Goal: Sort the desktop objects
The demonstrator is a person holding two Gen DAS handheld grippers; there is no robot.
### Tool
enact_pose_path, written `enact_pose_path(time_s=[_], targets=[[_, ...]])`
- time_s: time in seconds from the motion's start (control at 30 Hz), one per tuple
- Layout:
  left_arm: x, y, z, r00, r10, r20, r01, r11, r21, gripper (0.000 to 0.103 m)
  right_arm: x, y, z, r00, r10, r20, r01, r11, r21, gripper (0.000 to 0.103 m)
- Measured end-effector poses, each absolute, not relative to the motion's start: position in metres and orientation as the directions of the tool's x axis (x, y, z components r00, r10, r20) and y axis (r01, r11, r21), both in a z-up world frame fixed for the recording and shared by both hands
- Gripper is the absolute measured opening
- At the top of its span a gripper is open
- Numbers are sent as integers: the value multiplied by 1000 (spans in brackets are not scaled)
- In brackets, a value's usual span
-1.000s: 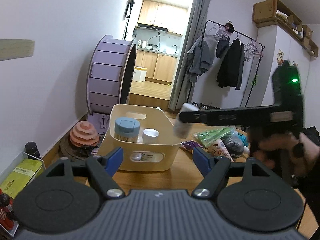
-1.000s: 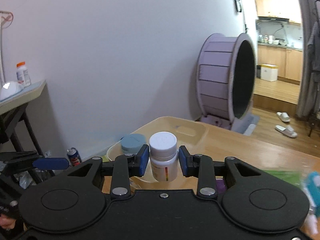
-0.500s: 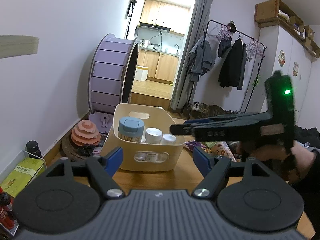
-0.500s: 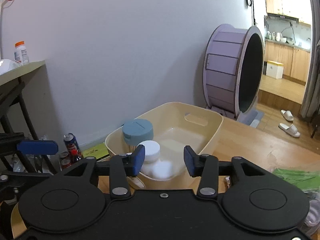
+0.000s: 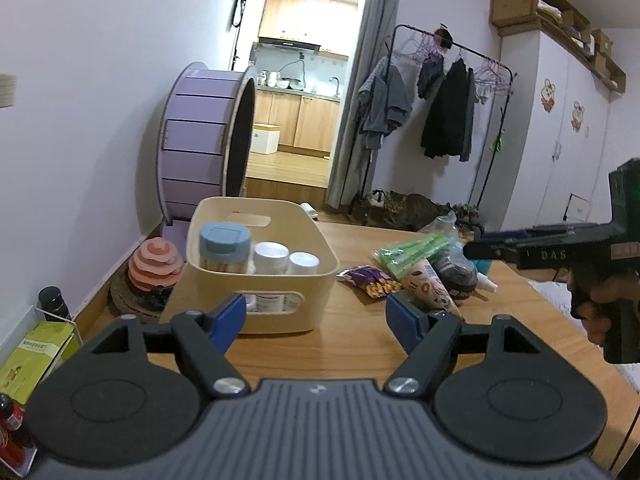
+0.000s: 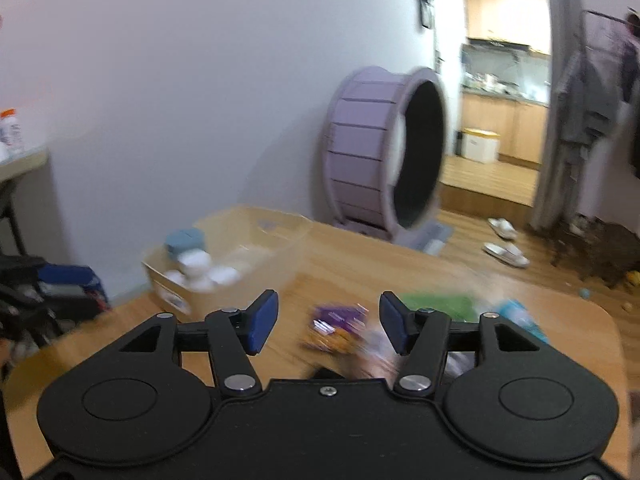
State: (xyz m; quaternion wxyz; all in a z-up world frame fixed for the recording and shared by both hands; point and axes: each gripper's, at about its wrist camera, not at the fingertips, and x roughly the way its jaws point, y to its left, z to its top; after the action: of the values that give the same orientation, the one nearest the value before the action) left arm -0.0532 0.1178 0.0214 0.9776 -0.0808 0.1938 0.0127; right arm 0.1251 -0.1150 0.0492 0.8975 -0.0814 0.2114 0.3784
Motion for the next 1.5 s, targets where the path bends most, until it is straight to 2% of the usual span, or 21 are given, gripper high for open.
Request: enact_pose_path(time_s=[0.33, 0.47, 0.73, 0.83, 1.03, 1.2, 1.23, 1.27, 1.37, 1.5], targets=[[-39, 98, 15, 914, -33, -405, -19, 992, -125, 76, 147, -127, 3, 580, 600, -552, -685, 725, 68, 55], [-35, 96, 12, 910, -38, -413, -15, 992, -123, 76, 156, -120, -9, 550, 588, -593, -687, 722, 80, 48], [-36, 96, 13, 910, -42, -412, -10, 992, -122, 76, 160, -109, -23, 538, 579, -612, -699, 713, 60, 40], [-37, 98, 14, 910, -38, -412, -16, 992, -126, 76, 164, -107, -27, 538, 576, -615, -697, 714, 59, 26], [-41, 103, 18, 917, -38, -398, -22, 989, -145, 76, 162, -117, -17, 556, 607, -568, -685, 722, 100, 24], [-46, 110, 23, 925, -28, -378, -38, 986, -165, 76, 149, -119, 15, 581, 646, -495, -695, 710, 111, 22], [-47, 112, 24, 926, -25, -376, -42, 985, -168, 76, 147, -115, 21, 578, 657, -484, -706, 700, 107, 19], [-47, 113, 24, 927, -22, -374, -46, 984, -172, 76, 145, -110, 27, 574, 668, -473, -718, 689, 103, 1], [-48, 117, 25, 928, -16, -373, -55, 982, -179, 76, 139, -95, 45, 560, 701, -441, -750, 655, 88, 0], [-50, 121, 26, 928, -20, -372, -54, 981, -187, 76, 141, -74, 54, 551, 704, -448, -767, 639, 60, 0]])
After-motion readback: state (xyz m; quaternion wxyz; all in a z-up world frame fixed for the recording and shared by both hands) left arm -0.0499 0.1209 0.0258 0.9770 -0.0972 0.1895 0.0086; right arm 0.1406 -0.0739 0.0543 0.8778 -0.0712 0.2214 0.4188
